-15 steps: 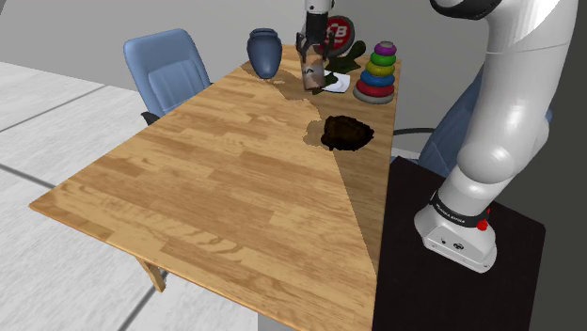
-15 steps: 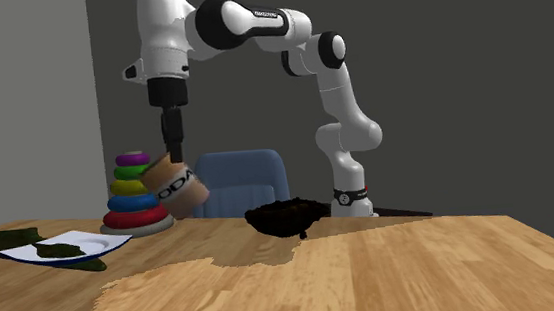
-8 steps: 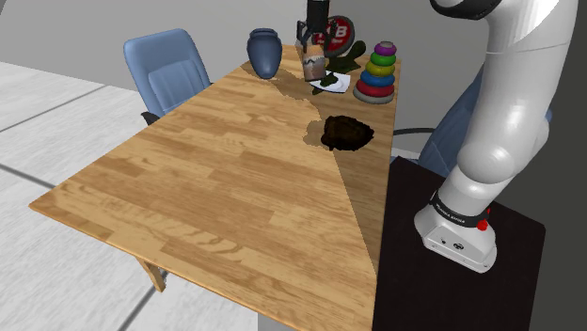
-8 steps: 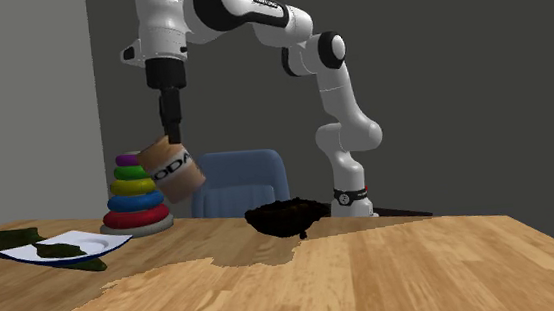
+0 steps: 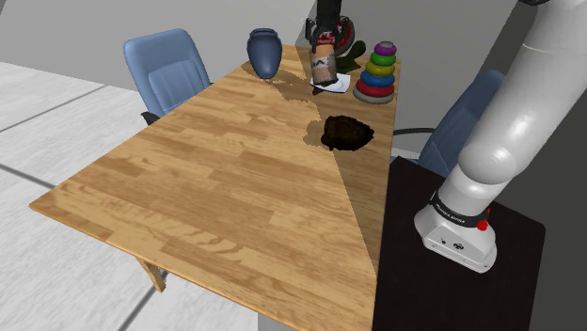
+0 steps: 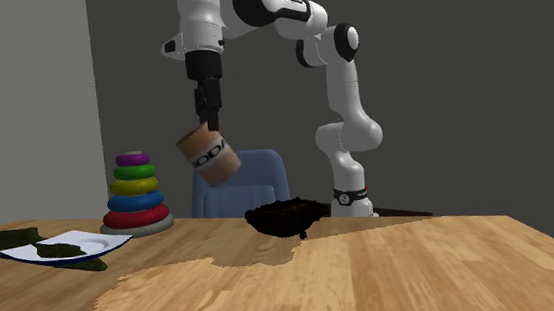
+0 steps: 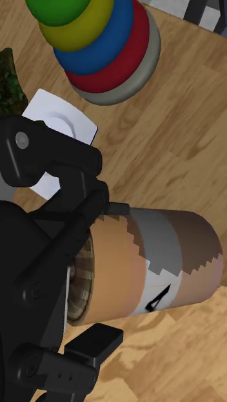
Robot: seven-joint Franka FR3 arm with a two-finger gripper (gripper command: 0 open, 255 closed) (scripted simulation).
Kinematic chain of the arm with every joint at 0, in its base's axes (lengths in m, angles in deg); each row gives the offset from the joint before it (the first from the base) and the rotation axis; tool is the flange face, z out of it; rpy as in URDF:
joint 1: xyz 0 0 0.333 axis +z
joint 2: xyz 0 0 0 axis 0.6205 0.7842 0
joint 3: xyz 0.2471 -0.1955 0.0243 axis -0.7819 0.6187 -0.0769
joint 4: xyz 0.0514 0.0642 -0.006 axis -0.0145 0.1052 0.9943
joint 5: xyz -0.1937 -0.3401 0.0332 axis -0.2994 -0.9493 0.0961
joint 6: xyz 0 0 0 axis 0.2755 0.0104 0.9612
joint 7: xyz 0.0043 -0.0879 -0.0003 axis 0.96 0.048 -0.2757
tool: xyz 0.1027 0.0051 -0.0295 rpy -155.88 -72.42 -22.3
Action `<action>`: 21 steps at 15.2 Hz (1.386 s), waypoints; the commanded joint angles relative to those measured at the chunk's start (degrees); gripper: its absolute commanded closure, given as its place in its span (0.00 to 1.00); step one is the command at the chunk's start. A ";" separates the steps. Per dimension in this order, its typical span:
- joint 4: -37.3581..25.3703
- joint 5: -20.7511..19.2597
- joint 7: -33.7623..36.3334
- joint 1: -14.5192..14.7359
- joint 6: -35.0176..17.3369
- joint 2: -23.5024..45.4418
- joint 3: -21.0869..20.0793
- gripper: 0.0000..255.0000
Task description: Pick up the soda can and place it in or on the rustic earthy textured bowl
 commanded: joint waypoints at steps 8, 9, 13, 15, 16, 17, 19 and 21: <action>19.57 -0.28 4.07 1.87 0.07 -19.66 -2.13 1.00; 21.35 -0.20 4.54 2.06 0.44 -21.80 -2.44 1.00; 27.72 0.40 6.44 2.86 2.56 -30.27 -3.78 1.00; 30.97 0.96 7.62 3.41 4.31 -35.28 -4.66 1.00; 31.81 0.97 7.62 3.41 3.55 -35.36 -4.67 1.00; 32.63 0.98 7.62 3.41 2.80 -35.42 -4.68 1.00; 34.25 0.99 7.63 3.42 1.27 -35.52 -4.70 1.00; 35.82 1.01 7.64 3.43 -0.26 -35.56 -4.72 1.00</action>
